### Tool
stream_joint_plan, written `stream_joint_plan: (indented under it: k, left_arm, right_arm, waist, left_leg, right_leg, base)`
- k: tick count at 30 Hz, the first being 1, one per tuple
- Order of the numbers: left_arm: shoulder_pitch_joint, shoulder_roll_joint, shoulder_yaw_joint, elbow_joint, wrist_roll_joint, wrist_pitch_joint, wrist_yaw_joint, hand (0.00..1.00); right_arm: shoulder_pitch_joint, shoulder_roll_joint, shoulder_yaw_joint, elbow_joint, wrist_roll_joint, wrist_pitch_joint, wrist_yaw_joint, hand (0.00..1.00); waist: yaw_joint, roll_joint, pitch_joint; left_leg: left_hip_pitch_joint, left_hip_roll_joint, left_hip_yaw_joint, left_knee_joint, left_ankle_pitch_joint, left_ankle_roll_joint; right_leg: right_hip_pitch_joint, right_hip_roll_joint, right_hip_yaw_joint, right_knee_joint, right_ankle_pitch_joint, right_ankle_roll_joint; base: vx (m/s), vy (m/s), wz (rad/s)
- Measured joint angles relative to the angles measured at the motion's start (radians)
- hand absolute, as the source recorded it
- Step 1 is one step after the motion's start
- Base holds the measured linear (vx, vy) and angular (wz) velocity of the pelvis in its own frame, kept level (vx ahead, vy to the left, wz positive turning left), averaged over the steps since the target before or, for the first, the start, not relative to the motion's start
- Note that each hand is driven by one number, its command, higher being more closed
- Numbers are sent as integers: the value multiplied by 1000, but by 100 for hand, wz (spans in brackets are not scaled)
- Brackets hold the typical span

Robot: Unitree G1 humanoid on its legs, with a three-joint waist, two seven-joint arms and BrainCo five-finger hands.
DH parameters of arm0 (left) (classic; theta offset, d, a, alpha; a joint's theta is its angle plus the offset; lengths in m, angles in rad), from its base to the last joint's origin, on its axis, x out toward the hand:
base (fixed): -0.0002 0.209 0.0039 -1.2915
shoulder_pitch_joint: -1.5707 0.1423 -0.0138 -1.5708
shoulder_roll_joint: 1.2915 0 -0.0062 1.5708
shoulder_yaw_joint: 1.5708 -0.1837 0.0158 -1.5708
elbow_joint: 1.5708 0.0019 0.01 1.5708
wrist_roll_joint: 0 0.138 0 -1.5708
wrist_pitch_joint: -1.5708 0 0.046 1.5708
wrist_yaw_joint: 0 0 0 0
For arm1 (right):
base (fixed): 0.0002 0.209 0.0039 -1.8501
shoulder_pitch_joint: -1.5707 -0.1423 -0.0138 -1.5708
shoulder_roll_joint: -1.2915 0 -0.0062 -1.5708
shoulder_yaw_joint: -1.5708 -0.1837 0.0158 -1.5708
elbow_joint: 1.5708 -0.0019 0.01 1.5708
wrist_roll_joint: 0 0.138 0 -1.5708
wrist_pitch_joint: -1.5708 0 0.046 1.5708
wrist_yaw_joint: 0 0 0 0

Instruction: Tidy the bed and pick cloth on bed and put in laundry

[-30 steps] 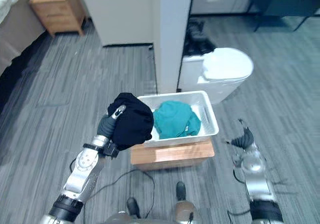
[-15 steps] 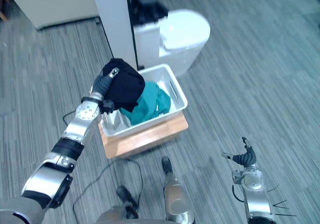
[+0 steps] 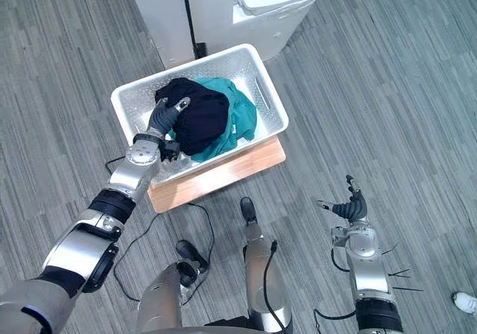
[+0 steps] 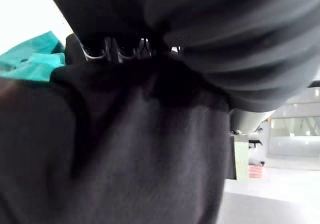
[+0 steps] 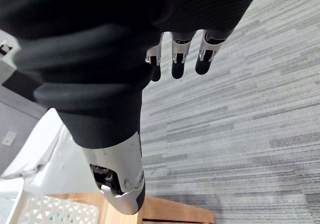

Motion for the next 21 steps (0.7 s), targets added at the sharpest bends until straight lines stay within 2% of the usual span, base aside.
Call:
stream_joint_plan:
  k: [2,5,6,7,8,10,11,14,16,17,19,21]
  left_arm:
    - [78,2,14,-110,-1,-19,2,0]
    - [143,4,31,-226,-4,-33,-7,0]
    - [189,4,49,-280,-7,-41,-22,0]
    - [233,3,54,-312,-7,-42,-28,0]
    - [257,2,54,-325,-8,-41,-36,0]
    - [354,1,57,-378,-10,-38,-58,0]
    - [423,0,65,-418,-12,-28,-87,0]
    - [521,-1,81,-475,-12,-9,-153,0]
    - [580,-1,94,-517,-23,1,-185,0]
    - [619,-2,98,-539,-58,4,-193,0]
    - [678,-20,123,-545,-109,5,-184,0]
    - [739,-56,166,-536,-167,15,-128,0]
  right_arm:
    - [15,0,0,59,10,-26,0,0]
    - [34,-1,-4,108,19,-32,2,0]
    - [38,-1,-5,146,23,-36,4,0]
    - [48,-1,-7,181,32,-36,6,0]
    - [56,-1,-7,197,35,-36,8,0]
    - [83,1,-7,248,40,-36,28,0]
    - [104,9,-14,278,40,-35,36,0]
    - [118,20,-53,347,40,-31,49,0]
    - [112,20,-89,395,44,-27,51,0]
    - [109,19,-115,428,51,-27,56,0]
    - [104,19,-140,477,58,-28,65,0]
    - [99,20,-141,510,65,-50,68,0]
  waist:
    - [6,24,8]
    - [31,30,0]
    - [38,42,-11]
    - [54,58,-27]
    - [54,66,-37]
    - [61,87,-85]
    - [75,92,-128]
    - [82,91,-198]
    - [86,93,-218]
    - [102,95,-229]
    - [117,97,-260]
    - [117,96,-267]
  left_leg:
    - [37,2,-40,9,-21,-1]
    - [65,0,-48,7,-25,-3]
    - [74,0,-55,5,-25,-3]
    - [88,0,-60,-1,-24,-4]
    - [97,-1,-61,-7,-23,-6]
    - [143,-12,-74,-47,-13,-21]
    - [179,-20,-76,-81,-1,-33]
    - [241,-51,-97,-176,45,-32]
    - [287,-69,-102,-238,72,-33]
    - [317,-78,-105,-273,85,-37]
    - [340,-91,-111,-318,106,-35]
    - [366,-103,-133,-357,126,-33]
  right_leg:
    - [69,0,-29,-10,-1,-1]
    - [109,2,-46,-18,-22,-15]
    - [130,1,-57,-23,-32,-19]
    - [150,1,-69,-25,-41,-24]
    - [161,1,-75,-26,-44,-25]
    - [206,-2,-93,-30,-62,-33]
    - [231,-3,-107,-31,-72,-27]
    - [270,-16,-139,-32,-94,-32]
    - [298,-21,-159,-32,-106,-35]
    - [314,-23,-165,-32,-113,-36]
    - [318,-27,-171,-32,-120,-35]
    - [339,-33,-193,-32,-132,-30]
  base:
    - [-60,-20,38]
    - [-41,-31,25]
    - [-21,-45,28]
    - [-7,-43,25]
    - [27,-33,27]
    - [88,-22,28]
    - [109,-15,16]
    - [136,-6,27]
    - [100,-8,26]
    - [97,8,13]
    - [66,10,12]
    - [48,-3,28]
